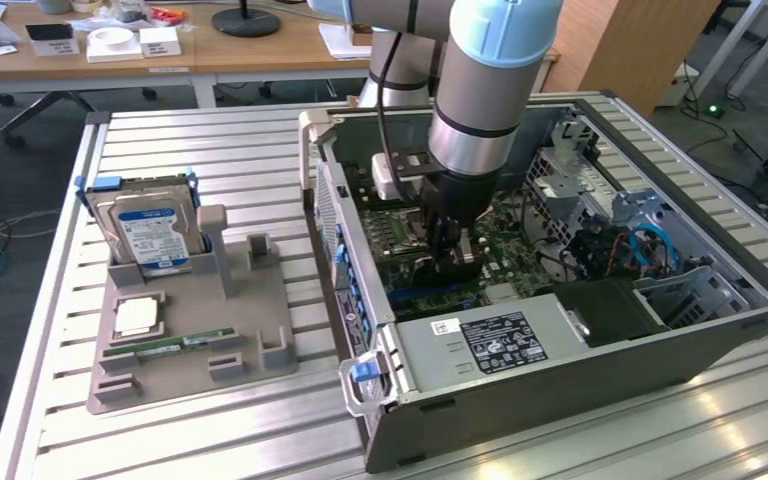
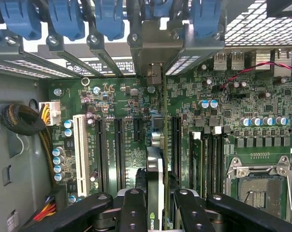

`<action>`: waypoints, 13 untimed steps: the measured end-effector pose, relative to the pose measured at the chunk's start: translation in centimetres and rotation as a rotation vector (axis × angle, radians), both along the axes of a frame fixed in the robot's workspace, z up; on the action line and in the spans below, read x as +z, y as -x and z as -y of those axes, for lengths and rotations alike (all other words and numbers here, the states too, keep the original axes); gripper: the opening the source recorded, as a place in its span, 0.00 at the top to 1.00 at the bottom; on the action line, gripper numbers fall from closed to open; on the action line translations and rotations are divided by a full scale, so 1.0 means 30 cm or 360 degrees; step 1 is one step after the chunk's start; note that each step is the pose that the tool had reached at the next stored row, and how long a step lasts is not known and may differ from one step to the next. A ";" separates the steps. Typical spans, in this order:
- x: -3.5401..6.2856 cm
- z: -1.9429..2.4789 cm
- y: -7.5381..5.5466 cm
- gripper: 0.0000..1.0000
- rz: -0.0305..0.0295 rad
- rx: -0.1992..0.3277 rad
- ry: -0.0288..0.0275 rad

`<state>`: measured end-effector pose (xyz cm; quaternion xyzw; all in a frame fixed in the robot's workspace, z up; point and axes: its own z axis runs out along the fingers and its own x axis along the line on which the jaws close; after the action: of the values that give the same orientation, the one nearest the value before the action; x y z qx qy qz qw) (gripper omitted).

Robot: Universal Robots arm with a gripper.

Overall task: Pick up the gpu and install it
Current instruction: 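Insert the gpu into the slot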

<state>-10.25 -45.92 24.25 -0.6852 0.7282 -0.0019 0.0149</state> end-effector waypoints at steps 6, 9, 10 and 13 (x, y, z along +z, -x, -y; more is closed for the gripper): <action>-0.001 0.000 0.000 0.73 -0.00003 0.0000 0.00007; -0.002 0.000 0.000 0.73 -0.00003 0.0000 0.00008; -0.002 0.000 0.000 0.73 -0.00003 0.0000 0.00008; -0.004 0.000 0.000 0.73 -0.00003 0.0000 0.00006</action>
<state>-10.25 -45.92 24.12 -0.6852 0.7282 -0.0020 0.0148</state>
